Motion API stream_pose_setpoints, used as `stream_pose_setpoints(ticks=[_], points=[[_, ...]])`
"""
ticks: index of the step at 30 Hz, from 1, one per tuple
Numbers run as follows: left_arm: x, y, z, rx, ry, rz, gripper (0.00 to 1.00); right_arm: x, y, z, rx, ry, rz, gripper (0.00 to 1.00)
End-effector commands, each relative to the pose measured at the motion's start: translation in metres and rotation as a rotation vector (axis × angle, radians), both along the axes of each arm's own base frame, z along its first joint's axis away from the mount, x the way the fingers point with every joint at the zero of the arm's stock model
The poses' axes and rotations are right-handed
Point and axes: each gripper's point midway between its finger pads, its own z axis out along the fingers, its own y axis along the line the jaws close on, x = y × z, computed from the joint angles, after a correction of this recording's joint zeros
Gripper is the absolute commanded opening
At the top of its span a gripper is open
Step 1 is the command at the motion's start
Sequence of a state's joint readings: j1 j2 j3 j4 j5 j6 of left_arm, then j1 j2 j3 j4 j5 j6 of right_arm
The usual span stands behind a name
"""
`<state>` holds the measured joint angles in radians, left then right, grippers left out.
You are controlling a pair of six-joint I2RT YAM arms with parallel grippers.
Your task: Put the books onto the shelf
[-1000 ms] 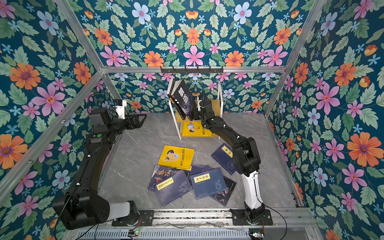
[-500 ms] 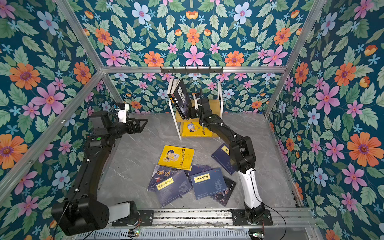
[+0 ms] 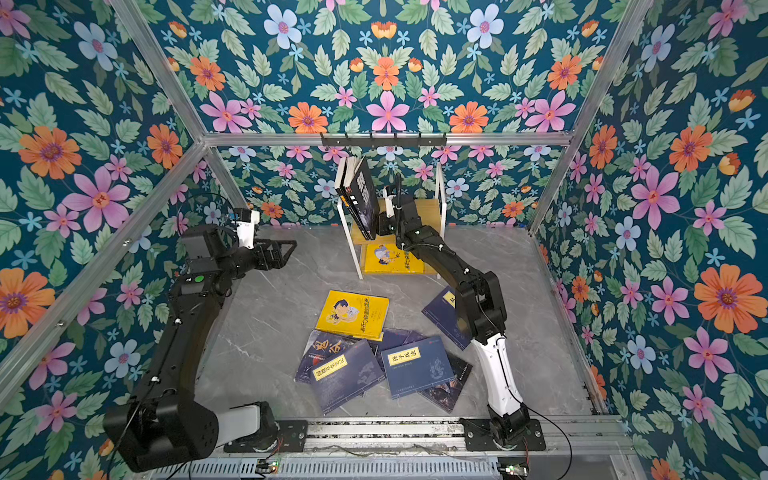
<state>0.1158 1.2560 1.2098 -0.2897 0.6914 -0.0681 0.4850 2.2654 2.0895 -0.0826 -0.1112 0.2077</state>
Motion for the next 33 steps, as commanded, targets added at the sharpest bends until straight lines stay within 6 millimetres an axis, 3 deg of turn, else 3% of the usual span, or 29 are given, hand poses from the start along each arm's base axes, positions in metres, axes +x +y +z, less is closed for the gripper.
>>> stream_pose_setpoints(ticks=[1,6,21,28,33], points=[[0.001,-0.002,0.002,-0.001,-0.016,-0.01,1.0,0.0,-0.001,0.007,-0.026,-0.017,0.009,0.04],[0.002,-0.002,0.004,-0.006,-0.017,-0.01,1.0,0.003,-0.007,0.034,-0.029,-0.053,-0.005,0.04],[0.003,-0.001,0.002,-0.002,-0.013,-0.01,1.0,-0.001,0.01,0.115,0.093,-0.164,0.061,0.04],[0.002,-0.001,0.001,0.0,-0.013,-0.007,1.0,-0.013,0.027,0.144,0.162,-0.207,0.144,0.04],[0.002,-0.001,0.002,0.0,-0.015,-0.011,1.0,-0.022,0.037,0.153,0.186,-0.222,0.189,0.04]])
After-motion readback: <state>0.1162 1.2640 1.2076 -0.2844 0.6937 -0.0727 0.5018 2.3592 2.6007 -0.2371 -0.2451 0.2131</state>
